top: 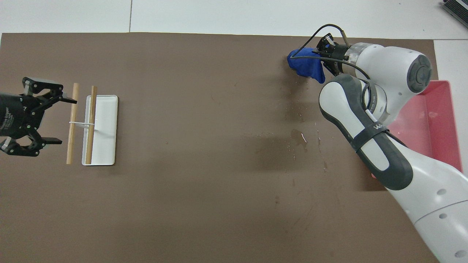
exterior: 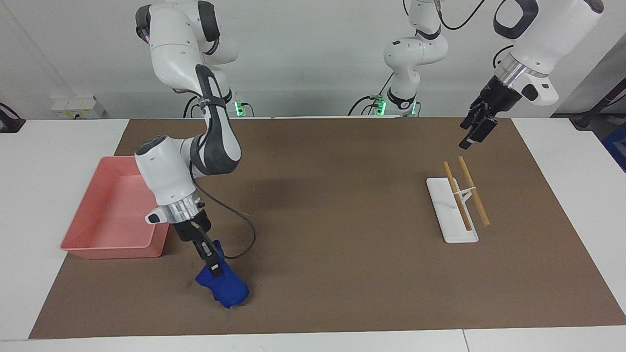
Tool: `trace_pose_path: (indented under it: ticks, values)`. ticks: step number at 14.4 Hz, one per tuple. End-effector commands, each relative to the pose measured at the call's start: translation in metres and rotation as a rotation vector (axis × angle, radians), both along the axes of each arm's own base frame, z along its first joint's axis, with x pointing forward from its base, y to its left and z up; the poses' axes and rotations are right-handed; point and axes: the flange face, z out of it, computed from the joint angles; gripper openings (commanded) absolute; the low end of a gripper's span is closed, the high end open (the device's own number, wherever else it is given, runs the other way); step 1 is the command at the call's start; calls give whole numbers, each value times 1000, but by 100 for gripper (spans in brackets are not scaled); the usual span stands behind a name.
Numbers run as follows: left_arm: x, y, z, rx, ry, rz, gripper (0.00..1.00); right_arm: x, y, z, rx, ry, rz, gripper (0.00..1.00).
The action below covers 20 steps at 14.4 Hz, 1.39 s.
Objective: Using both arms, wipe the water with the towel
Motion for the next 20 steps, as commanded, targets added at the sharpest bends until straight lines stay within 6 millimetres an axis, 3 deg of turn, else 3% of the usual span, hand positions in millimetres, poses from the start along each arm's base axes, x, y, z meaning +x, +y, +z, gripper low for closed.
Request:
trace_pose_path:
  ticks: [1,3,7,10,11,15,17,20]
  values:
    - [-13,10,4,142,4,-199,100,-2,7,-22,-35,-3,40,0]
    - [-17,20,3,194,30,-272,100,-24,9,-48,-47,66,55,0]
    - [-30,46,2,229,63,-600,100,-62,23,-73,-52,185,101,0]
    - [-25,45,4,246,13,-622,100,-94,39,-85,-46,309,163,0]
    - [-17,45,5,263,-35,-616,100,-106,37,-89,-48,341,172,0]
    - [-20,45,1,256,-27,-657,100,-159,26,-110,-92,415,274,0]
    - [-14,41,3,273,-85,-802,100,-178,25,-114,-91,464,310,0]
    - [-13,64,2,280,-91,-901,100,-206,23,-116,-88,536,392,0]
